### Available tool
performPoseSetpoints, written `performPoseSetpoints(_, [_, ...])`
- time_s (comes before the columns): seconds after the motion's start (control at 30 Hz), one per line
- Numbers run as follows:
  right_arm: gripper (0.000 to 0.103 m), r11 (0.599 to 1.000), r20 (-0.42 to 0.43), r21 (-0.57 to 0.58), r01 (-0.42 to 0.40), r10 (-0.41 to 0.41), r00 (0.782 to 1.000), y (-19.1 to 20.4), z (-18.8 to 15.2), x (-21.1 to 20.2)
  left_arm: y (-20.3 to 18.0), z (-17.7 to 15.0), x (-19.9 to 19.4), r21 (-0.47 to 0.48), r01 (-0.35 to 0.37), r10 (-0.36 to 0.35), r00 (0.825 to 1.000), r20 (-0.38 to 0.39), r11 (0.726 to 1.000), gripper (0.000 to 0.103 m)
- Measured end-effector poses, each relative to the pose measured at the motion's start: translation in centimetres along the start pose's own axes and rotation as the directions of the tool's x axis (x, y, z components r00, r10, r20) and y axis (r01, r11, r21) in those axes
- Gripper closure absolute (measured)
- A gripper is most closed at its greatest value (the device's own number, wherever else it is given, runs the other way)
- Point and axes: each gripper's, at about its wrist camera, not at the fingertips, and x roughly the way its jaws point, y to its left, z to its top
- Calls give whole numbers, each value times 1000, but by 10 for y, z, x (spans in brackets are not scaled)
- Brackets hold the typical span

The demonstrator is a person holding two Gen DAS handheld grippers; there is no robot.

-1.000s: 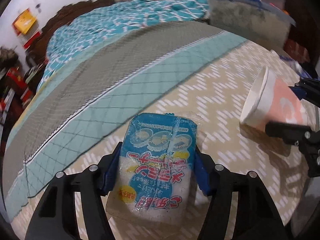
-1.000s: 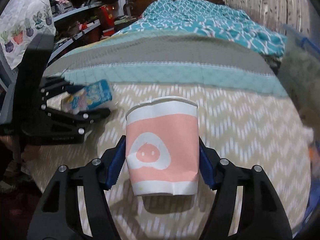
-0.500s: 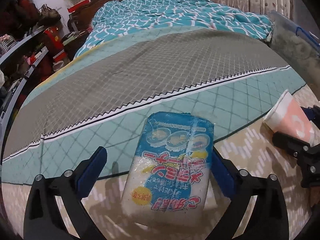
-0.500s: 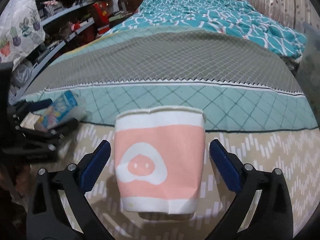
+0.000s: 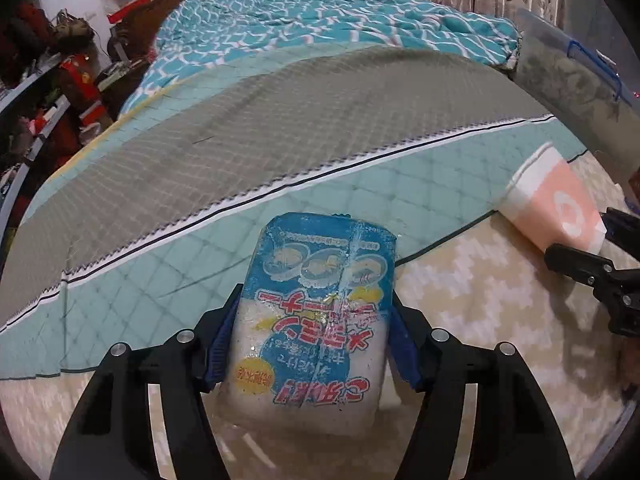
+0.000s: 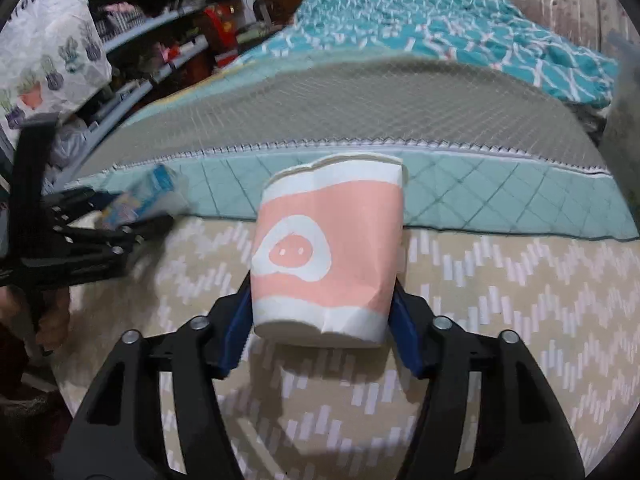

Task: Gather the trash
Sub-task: 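Carry the tissue pack and pink cup toward the wastebasket, then open the left tool over the wastebasket while the right tool releases the pink cup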

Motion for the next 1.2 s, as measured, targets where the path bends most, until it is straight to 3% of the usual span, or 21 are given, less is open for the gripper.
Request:
performPoseSetpoints(0.13, [45,998,68,63,32,-36,997,-31,-7,-21,-45,22,0,64,81,-82,997,1,995,44])
performPoseSetpoints(0.3, [44,969,123,220,109,-138,983,-104,-28,-67,-135,63,3,171,244,-246,969,-6,955,43])
performPoseSetpoints(0.53, [43,835,130,464,295,-393,910,-231,-68,-159,-304,116,11,355,411,-423,905,-48,839,42])
performPoseSetpoints(0.63, [41,789,92,521,326,-431,898,-272,-74,-177,-369,131,16,406,465,-477,876,-80,787,42])
performPoseSetpoints(0.73, [31,763,76,545,347,-457,886,-297,-78,-186,-416,138,22,443,478,-492,866,-91,759,39])
performPoseSetpoints(0.77, [17,747,78,557,362,-481,873,-304,-82,-190,-427,139,25,447,478,-492,866,-93,756,37])
performPoseSetpoints(0.8, [13,730,85,573,372,-504,860,-308,-86,-196,-439,140,31,444,474,-485,869,-98,760,29])
performPoseSetpoints(0.87, [13,706,115,615,351,-520,846,-317,-97,-208,-454,140,42,430,485,-484,867,-121,762,14])
performPoseSetpoints(0.93, [13,678,143,654,336,-547,825,-318,-111,-223,-462,140,48,425,491,-481,865,-139,760,13])
performPoseSetpoints(1.03, [13,662,165,678,319,-560,812,-309,-124,-233,-456,138,47,409,521,-505,849,-154,750,13])
performPoseSetpoints(1.2, [13,670,207,697,256,-529,823,-278,-129,-233,-413,138,34,359,551,-542,829,-136,753,10])
